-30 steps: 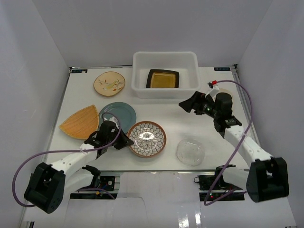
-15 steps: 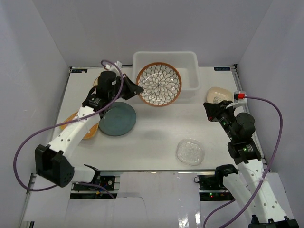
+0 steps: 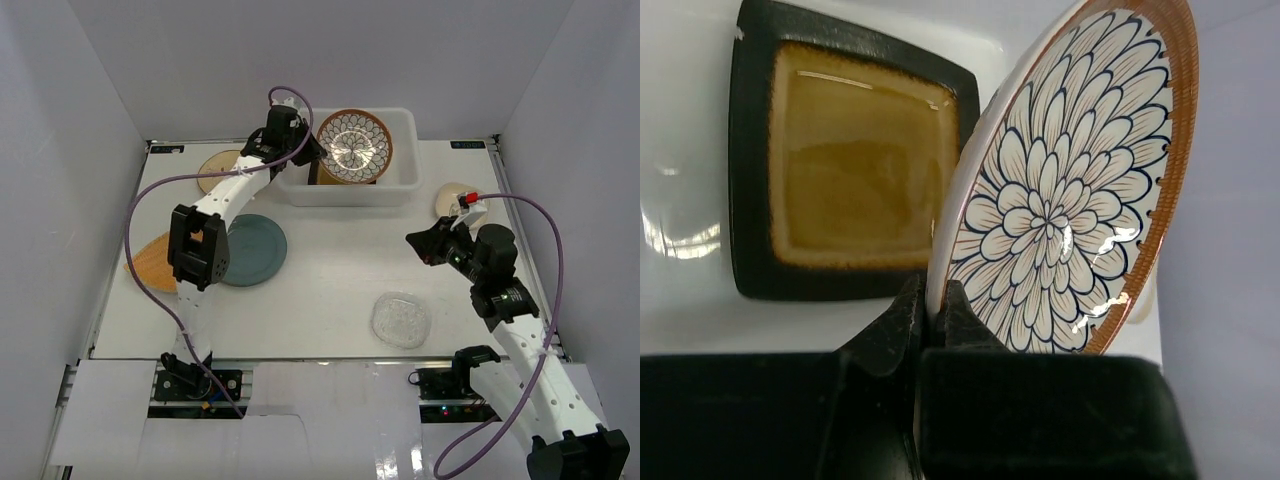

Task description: Place the plates into the plastic bin on the countertop

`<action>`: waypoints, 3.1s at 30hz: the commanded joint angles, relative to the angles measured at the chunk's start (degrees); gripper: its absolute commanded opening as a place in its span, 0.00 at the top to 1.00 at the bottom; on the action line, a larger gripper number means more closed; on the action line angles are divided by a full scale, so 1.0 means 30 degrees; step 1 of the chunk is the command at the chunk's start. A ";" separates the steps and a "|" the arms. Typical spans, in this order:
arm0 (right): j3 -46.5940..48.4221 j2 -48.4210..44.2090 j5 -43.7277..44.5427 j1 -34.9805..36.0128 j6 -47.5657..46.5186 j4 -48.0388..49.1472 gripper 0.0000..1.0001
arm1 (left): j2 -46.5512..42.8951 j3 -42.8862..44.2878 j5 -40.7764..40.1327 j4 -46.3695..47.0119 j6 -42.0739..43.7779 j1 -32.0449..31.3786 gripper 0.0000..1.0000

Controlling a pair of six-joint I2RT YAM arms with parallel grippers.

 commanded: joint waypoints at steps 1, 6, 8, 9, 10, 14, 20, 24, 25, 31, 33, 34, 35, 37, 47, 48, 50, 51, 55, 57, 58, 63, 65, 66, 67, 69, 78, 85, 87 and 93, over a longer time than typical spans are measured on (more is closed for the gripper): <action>0.0293 0.0059 -0.1242 0.0217 -0.0462 0.0258 0.87 | 0.0614 0.3925 0.0190 0.1724 0.0154 0.0151 1.00; 0.0204 0.0410 -0.1068 0.0276 -0.0491 0.0288 0.84 | 0.2881 0.6540 -0.0542 0.0811 0.0682 0.0210 1.00; 0.0321 0.0498 -0.0892 0.0276 -0.0607 0.0229 0.83 | 0.3408 0.6598 -0.0602 0.1162 0.0711 0.0239 1.00; 0.0495 0.0644 -0.0862 0.0276 -0.0608 0.0229 0.83 | 0.3584 0.6656 -0.0602 0.1251 0.0740 0.0268 1.00; 0.0526 0.0703 -0.0803 0.0305 -0.0637 0.0171 0.82 | 0.3789 0.6773 -0.0573 0.1310 0.0741 0.0269 1.00; 0.0644 0.1142 -0.0628 0.0306 -0.0463 0.0316 0.77 | 0.4872 0.7068 -0.0164 0.1369 0.0770 0.0356 0.87; 0.0322 0.1932 -0.0451 0.0394 0.0094 0.0959 0.70 | 0.4904 0.5926 0.0451 0.2423 0.0301 0.0444 0.65; -0.0292 0.2461 -0.0305 0.0510 0.0825 0.1458 0.61 | 0.4759 0.5574 0.0716 0.2512 0.0272 0.0532 0.52; -0.0526 0.2520 -0.0305 0.0540 0.1233 0.2098 0.58 | 0.4642 0.5312 0.0716 0.2541 0.0301 0.0561 0.49; -0.1847 0.4625 -0.0160 0.1738 0.2906 0.4826 0.31 | 0.2976 0.4694 0.1184 0.2718 0.0710 0.0884 0.09; -0.1788 0.6294 0.0484 0.2847 0.3287 0.5759 0.22 | 0.2329 0.4374 0.0865 0.2659 0.1353 0.0971 0.03; -0.1759 0.7344 0.0979 0.3289 0.3723 0.6230 0.21 | 0.1630 0.3937 0.0630 0.2571 0.1588 0.1030 0.02; -0.1788 0.7847 0.1245 0.3700 0.4018 0.6786 0.18 | 0.1246 0.3671 0.0367 0.2542 0.2112 0.1088 0.02; -0.1963 0.8931 0.1482 0.4843 0.4749 0.8857 0.17 | 0.0571 0.3173 -0.0337 0.2542 0.2584 0.1264 0.02; -0.0356 1.8091 0.2828 0.9355 1.0522 1.7125 0.20 | -0.5374 -0.4056 -0.1889 0.3214 0.3173 0.4218 0.02; 0.0083 1.8860 0.2946 1.0054 1.0727 1.7365 0.22 | -0.6365 -0.4965 -0.1949 0.3563 0.2998 0.4572 0.03; 0.1314 2.0971 0.3094 1.0615 1.1605 1.7717 0.24 | -0.7163 -0.7311 -0.2124 0.3597 0.2792 0.5739 0.04; 0.1695 2.1644 0.3065 1.0995 1.1898 1.8067 0.26 | -0.7485 -0.7840 -0.2155 0.3190 0.2617 0.6298 0.04; 0.2868 2.4484 0.3356 1.1321 1.4092 1.9271 0.30 | -0.8453 -1.1436 -0.0344 0.3301 0.0952 1.0334 0.04; 0.4067 2.5338 0.3357 1.1350 1.4478 1.9040 0.30 | -0.8368 -1.2440 0.1179 0.4059 0.0275 1.1425 0.04; 0.4564 2.6126 0.3444 1.1351 1.4654 1.8777 0.30 | -0.8019 -1.3025 0.1620 0.4268 -0.0018 1.2243 0.04; 0.6648 2.7860 0.4147 1.1409 1.5796 1.7691 0.30 | -0.5589 -1.2330 0.4402 0.5089 -0.2157 1.4065 0.04; 0.7289 2.8359 0.4528 1.1467 1.5944 1.7165 0.32 | -0.4008 -1.1251 0.4786 0.5091 -0.2510 1.4506 0.04; 0.7555 2.8476 0.4703 1.1439 1.5741 1.6264 0.32 | -0.3451 -1.0692 0.4817 0.4800 -0.2424 1.4594 0.04; 0.7819 2.8477 0.4879 1.1554 1.5478 1.5790 0.32 | -0.2314 -1.0078 0.4905 0.4449 -0.2336 1.4595 0.04; 0.8317 2.8477 0.5405 1.1702 1.4920 1.4998 0.34 | -0.1370 -0.8552 0.5459 0.3978 -0.2189 1.4624 0.04; 1.0074 2.9619 0.5583 1.1849 1.4862 1.3182 0.46 | 0.1765 -0.5798 0.6020 0.4036 -0.2395 1.4449 0.07; 0.7571 2.7486 0.6522 1.1528 1.3369 1.4167 0.91 | 0.3262 -0.4156 0.5316 0.3480 -0.1780 1.3688 0.08; 0.6013 2.5701 0.5911 1.1177 1.2958 1.6096 0.92 | 0.3613 -0.3774 0.5228 0.3362 -0.1691 1.3394 0.09; 0.0590 1.9169 0.3016 0.9302 1.1521 1.7718 0.92 | 0.4639 -0.2865 0.5169 0.3244 -0.1720 1.3072 0.14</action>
